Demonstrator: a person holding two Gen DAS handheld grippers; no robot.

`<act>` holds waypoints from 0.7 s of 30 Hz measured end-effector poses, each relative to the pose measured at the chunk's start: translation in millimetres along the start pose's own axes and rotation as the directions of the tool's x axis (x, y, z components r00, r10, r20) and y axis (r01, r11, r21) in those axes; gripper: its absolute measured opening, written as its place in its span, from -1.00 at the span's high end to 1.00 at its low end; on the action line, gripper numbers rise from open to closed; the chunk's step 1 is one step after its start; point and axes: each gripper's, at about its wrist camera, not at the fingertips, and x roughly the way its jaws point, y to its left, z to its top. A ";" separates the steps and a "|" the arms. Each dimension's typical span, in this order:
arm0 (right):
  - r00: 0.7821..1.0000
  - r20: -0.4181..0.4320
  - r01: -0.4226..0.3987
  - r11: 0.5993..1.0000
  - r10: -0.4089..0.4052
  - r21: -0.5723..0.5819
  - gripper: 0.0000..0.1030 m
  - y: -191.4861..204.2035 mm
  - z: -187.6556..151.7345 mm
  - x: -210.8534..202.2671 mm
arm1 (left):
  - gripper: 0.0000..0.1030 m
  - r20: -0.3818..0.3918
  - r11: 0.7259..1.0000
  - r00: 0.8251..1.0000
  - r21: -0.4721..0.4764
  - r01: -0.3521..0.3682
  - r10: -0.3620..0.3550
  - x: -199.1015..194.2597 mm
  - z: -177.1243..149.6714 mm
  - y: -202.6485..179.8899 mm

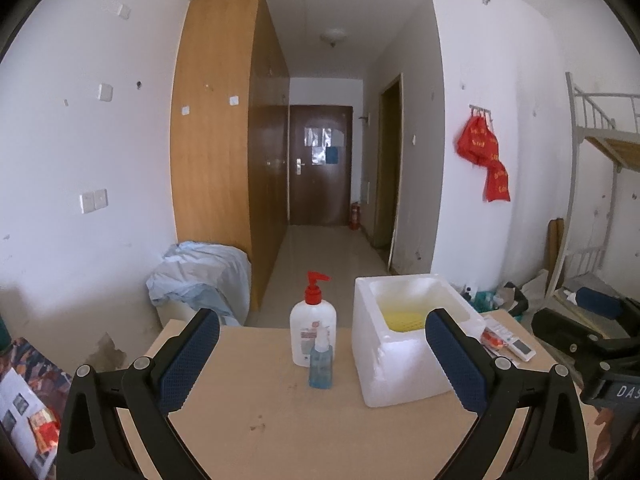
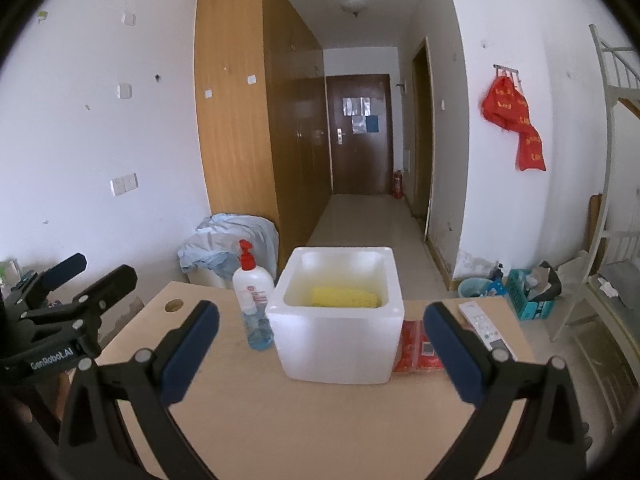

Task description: Organize soft objects

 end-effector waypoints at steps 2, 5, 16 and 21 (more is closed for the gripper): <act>1.000 0.007 0.000 1.000 0.000 -0.001 -1.00 2.3 -3.6 -6.8 | -0.99 0.000 1.000 1.000 -0.007 0.013 -0.013 -8.1 -3.3 1.5; 1.000 0.013 -0.011 1.000 0.011 -0.002 -1.00 5.3 -8.1 -16.8 | -0.99 0.007 1.000 1.000 -0.005 0.024 -0.024 -23.7 -5.7 1.5; 0.998 0.059 -0.027 1.000 0.027 -0.002 -1.00 14.2 -29.0 -49.2 | -0.99 0.055 0.999 0.997 -0.001 0.046 -0.046 -70.3 -23.8 1.7; 0.996 0.077 -0.047 0.999 0.047 -0.004 -1.00 19.3 -46.0 -61.9 | -0.99 0.070 0.998 0.996 0.017 0.059 -0.060 -87.3 -37.5 1.0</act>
